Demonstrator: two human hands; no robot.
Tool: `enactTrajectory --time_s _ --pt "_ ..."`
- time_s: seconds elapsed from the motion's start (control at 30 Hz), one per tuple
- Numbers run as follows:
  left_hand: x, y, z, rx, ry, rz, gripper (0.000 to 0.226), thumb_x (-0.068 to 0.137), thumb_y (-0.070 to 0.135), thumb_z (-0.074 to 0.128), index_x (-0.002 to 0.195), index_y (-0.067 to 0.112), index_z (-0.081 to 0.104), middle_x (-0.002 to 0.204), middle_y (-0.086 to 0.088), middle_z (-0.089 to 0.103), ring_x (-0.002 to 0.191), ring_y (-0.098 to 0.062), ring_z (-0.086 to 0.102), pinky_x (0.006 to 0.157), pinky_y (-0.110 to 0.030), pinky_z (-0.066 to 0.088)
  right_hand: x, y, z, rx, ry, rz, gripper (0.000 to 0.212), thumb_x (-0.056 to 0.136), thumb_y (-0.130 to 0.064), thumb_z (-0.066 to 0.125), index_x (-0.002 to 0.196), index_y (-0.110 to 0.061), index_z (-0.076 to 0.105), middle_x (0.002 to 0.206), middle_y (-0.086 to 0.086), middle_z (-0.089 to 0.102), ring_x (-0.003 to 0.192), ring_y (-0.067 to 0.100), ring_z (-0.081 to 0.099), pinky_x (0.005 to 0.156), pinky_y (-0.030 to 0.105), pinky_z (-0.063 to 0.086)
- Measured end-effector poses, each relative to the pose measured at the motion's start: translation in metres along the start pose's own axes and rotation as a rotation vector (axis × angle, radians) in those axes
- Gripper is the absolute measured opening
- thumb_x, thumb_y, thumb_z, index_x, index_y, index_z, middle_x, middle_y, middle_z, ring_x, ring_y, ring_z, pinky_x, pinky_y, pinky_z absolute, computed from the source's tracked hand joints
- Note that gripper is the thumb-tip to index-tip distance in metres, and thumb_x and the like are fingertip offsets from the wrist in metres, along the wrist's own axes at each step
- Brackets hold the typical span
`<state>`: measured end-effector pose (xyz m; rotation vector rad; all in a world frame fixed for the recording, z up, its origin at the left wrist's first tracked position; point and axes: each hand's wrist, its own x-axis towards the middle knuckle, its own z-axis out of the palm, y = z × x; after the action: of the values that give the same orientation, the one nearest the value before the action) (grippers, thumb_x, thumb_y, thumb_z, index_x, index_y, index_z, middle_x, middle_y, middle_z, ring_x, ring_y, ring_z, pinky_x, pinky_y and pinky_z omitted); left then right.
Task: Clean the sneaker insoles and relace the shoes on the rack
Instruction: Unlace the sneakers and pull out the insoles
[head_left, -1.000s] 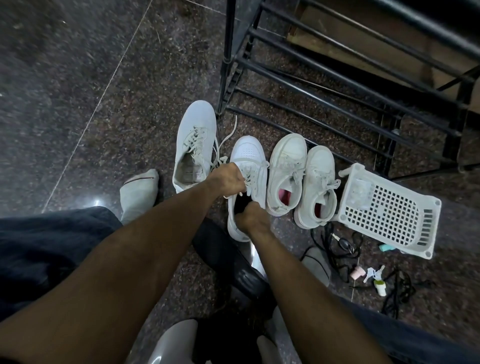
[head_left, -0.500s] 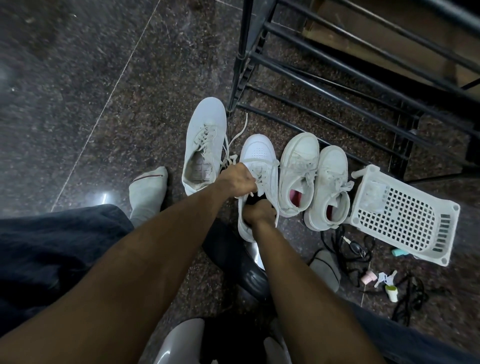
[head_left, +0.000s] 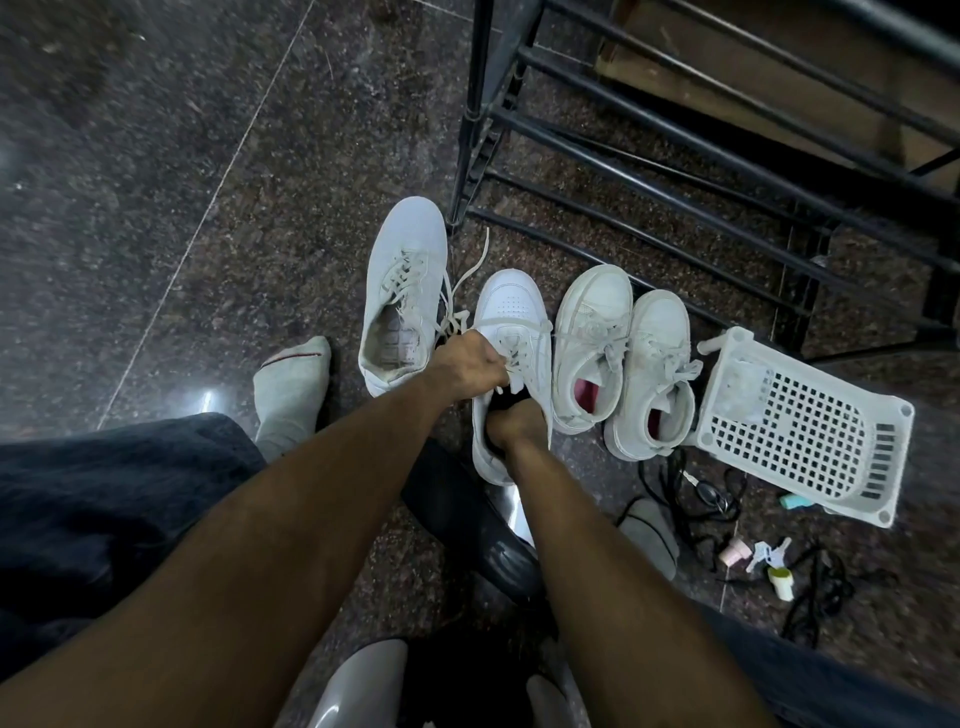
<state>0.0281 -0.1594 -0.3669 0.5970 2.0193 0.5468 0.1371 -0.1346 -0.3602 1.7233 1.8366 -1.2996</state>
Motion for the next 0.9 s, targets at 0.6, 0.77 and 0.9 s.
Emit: enactTrajectory --time_s 0.6,0.77,0.9 --pt "-0.003 -0.016 0.009 -0.158 -0.045 0.07 0.005 0.081 0.014 0.074 0.084 0.013 0.077 0.131 0.002 0.062 0.115 -0.01 0.06 0.103 -0.025 0.043 -0.012 0.011 -0.012 0.6 0.266 0.196 0.022 0.075 -0.006 0.061 0.074 -0.023 0.073 0.088 0.001 0.073 0.086 0.024 0.067 0.085 0.039 0.055" --pt "-0.002 -0.015 0.011 -0.147 -0.048 0.058 0.005 0.081 0.013 0.073 0.078 0.016 0.075 0.13 0.001 0.062 0.116 -0.008 0.059 0.098 -0.02 0.043 -0.009 0.021 -0.025 0.627 0.159 0.155 0.016 0.076 -0.001 0.064 0.068 -0.015 0.069 0.07 0.001 0.067 0.071 0.019 0.064 0.072 0.03 0.053" --pt "0.002 -0.015 0.014 -0.202 -0.017 0.014 0.003 0.08 0.011 0.075 0.083 0.013 0.077 0.13 0.001 0.063 0.11 -0.012 0.063 0.091 -0.027 0.052 -0.014 0.023 -0.037 0.111 -0.039 -0.021 0.021 0.084 -0.024 0.062 0.073 -0.007 0.067 0.057 0.008 0.06 0.054 0.027 0.061 0.049 0.026 0.041"
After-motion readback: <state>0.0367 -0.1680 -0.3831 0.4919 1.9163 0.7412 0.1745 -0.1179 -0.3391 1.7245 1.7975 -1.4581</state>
